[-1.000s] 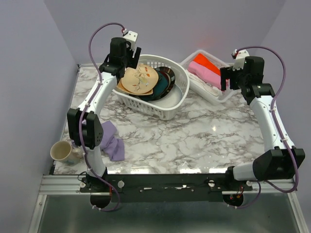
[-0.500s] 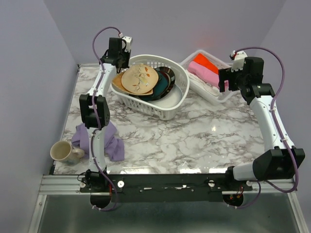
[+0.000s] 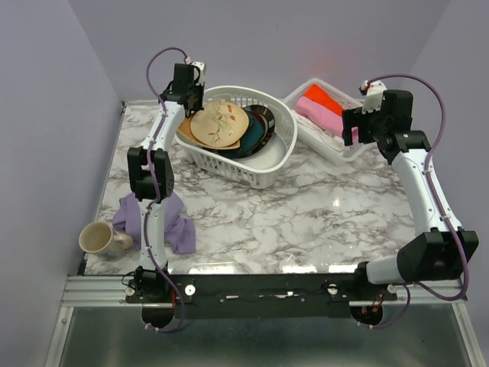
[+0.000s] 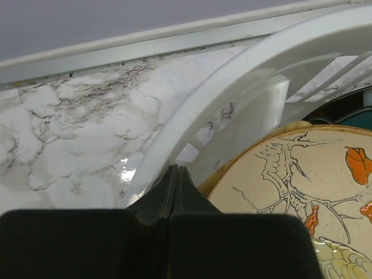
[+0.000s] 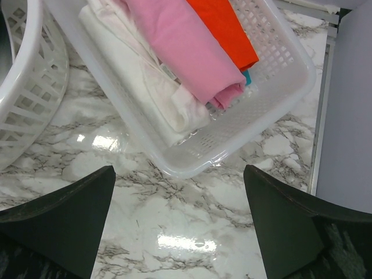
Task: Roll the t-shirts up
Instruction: Move the bin to the corner of the board.
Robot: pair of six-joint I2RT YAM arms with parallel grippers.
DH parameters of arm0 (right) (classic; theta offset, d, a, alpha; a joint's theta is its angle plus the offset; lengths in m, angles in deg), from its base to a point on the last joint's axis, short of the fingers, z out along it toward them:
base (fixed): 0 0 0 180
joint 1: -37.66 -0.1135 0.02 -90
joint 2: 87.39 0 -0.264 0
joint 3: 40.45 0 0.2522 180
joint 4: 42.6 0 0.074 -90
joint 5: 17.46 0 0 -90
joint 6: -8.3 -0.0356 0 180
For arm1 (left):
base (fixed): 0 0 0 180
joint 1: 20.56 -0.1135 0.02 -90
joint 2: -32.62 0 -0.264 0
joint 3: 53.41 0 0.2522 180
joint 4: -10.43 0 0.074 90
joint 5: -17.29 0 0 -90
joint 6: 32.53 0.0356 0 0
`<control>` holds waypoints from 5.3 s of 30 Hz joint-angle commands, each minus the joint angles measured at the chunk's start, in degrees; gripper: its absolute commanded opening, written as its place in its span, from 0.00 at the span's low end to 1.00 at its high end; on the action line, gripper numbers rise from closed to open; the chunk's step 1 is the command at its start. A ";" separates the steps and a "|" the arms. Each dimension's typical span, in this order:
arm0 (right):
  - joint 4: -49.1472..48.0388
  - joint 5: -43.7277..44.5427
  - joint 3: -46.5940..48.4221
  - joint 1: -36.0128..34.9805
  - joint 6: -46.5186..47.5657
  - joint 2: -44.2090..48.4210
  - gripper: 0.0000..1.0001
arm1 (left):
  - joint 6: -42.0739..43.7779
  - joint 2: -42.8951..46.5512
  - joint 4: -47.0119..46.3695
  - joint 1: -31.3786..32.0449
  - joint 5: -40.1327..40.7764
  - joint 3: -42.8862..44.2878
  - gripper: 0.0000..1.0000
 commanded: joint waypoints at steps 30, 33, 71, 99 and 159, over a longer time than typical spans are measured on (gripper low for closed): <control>1.64 -4.54 1.14 -0.19 0.32 -3.59 1.00 | 23.69 -8.02 -9.13 -28.94 25.97 10.92 0.00; 1.55 -4.01 2.28 -0.19 1.02 -5.26 1.00 | 19.59 -2.84 -9.69 -27.79 20.91 6.59 0.00; 16.14 -11.74 27.33 -1.07 17.02 -42.80 0.70 | 4.27 36.92 -5.56 -10.13 1.37 -24.18 0.58; 18.52 -13.88 23.90 -5.64 17.82 -39.62 0.73 | 4.36 35.07 -5.65 -7.31 1.54 -22.95 0.59; -0.99 9.63 11.71 -7.75 6.38 -17.43 0.94 | 42.14 52.98 33.54 -1.25 -18.42 -52.35 0.73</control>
